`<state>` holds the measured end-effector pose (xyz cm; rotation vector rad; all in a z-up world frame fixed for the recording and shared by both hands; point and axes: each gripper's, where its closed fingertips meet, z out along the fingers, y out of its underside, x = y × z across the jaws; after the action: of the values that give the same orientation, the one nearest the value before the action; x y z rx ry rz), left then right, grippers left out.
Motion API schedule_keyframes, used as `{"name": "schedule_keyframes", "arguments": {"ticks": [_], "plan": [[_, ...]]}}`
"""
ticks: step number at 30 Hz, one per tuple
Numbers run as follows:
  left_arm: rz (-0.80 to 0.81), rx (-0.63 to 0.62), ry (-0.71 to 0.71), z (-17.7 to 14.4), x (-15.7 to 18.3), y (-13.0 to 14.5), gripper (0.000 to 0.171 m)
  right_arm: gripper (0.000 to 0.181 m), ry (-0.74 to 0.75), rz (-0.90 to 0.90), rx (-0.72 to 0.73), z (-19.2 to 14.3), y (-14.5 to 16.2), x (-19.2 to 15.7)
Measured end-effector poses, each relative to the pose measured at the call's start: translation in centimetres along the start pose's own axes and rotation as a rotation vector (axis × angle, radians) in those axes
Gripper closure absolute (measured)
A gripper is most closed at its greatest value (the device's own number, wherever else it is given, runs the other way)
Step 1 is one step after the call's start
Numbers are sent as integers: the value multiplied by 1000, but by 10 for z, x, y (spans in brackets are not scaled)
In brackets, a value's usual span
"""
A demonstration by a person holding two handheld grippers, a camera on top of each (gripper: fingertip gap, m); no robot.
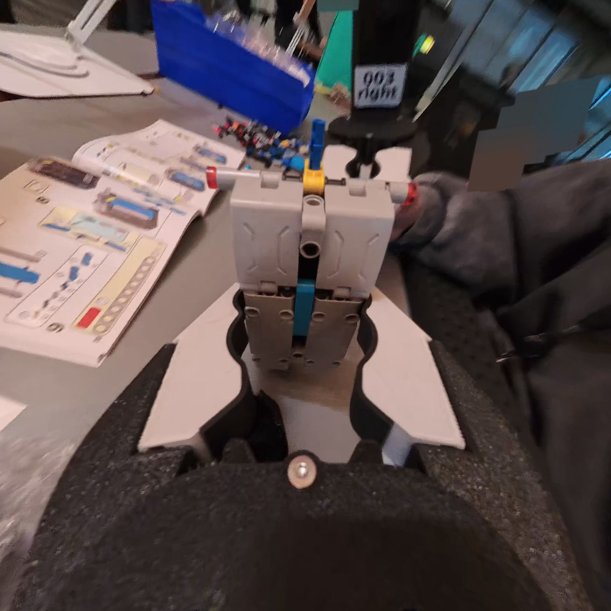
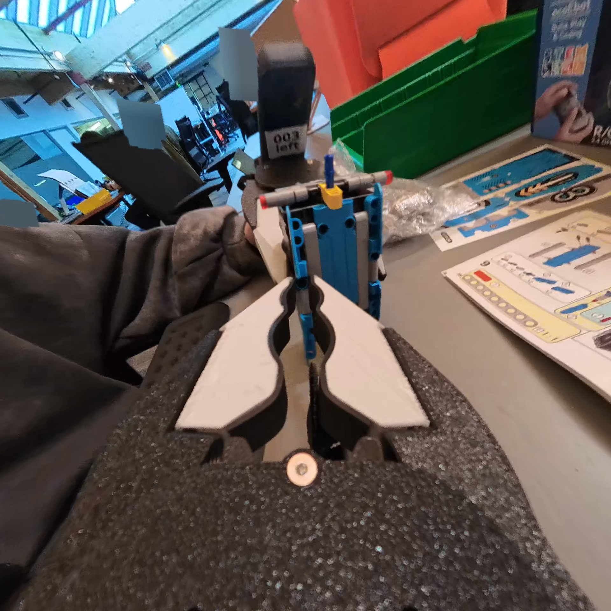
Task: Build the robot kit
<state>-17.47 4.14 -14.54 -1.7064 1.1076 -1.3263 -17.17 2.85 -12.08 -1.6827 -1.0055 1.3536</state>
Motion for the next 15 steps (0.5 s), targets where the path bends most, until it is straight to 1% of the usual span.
{"name": "schedule_keyframes", "arguments": {"ticks": [3,5,7,9,12,15], "plan": [[-87,90,83,3,6,-14,105,175,-6,26,13,-1,-3,-2],[-161,137,149,6,10,-20,106,175,-42,56,77,-4,-13,-7],[-190,177,176,9,13,-25,106,175,-48,64,101,-8,-18,-8],[-198,198,187,10,15,-28,106,175,-57,66,100,-10,-20,-10],[-209,209,167,9,11,-28,107,175,-64,108,66,-9,-16,-9],[-206,234,165,8,11,-32,107,175,-82,168,126,-9,-23,-10]]}}
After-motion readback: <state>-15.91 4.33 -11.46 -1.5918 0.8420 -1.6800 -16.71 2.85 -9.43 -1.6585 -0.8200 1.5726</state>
